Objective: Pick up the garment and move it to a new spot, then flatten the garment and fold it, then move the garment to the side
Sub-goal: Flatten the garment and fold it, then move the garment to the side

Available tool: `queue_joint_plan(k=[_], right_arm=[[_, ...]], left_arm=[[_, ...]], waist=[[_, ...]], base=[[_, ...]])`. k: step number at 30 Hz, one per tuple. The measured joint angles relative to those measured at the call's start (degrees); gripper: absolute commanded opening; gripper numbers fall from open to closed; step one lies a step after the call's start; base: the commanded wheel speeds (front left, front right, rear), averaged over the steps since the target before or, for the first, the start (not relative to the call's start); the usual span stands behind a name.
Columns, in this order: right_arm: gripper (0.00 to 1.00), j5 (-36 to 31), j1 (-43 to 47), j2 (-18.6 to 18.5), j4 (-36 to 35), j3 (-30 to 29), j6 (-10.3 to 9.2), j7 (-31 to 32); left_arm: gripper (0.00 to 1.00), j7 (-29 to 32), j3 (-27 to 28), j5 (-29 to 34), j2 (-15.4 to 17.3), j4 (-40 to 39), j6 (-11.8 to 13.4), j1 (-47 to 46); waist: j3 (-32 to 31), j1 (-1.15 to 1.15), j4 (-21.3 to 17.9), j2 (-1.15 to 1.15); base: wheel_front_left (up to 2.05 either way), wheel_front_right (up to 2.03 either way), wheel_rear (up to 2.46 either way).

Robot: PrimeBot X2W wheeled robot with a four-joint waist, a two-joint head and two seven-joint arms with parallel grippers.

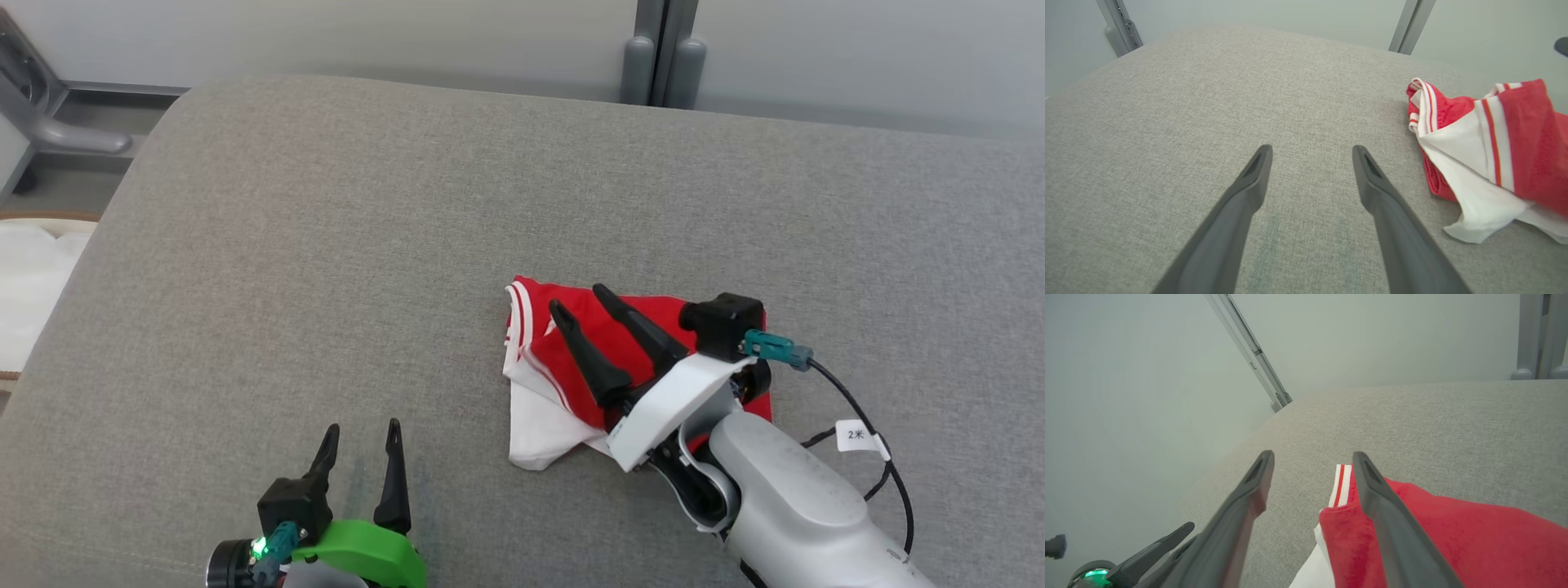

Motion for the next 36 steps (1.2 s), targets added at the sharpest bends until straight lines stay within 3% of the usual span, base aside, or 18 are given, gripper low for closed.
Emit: queue_joint_plan(k=[14,18,24,36], right_arm=[[1.0,-23.81,8.92,-0.1,-1.22,-27.17,0.0,-0.02],[1.0,-27.5,13.68,-0.12,-1.52,-33.55,0.0,-0.01],[1.0,-30.44,18.23,-0.11,-1.52,-37.12,0.0,-0.01],[1.0,-32.05,22.72,-0.09,-1.23,-36.42,0.01,-0.01]], left_arm=[[1.0,0.01,4.08,3.24,-0.02,-0.29,-0.76,-0.06],[1.0,0.0,5.03,5.5,-0.03,-0.84,-1.16,0.02],[1.0,0.0,6.22,7.12,-0.03,-1.91,-1.4,1.68],[1.0,0.0,6.62,8.49,-0.03,-4.9,-0.79,5.49]], waist=[[-1.07,0.0,-8.12,0.0],[-1.73,0.0,-11.36,0.0],[-2.76,0.0,-14.44,0.0],[-5.13,0.0,-17.63,0.0]], base=[[0.0,0.0,0.0],[0.0,0.0,0.0],[0.0,0.0,0.0],[0.0,0.0,0.0]])
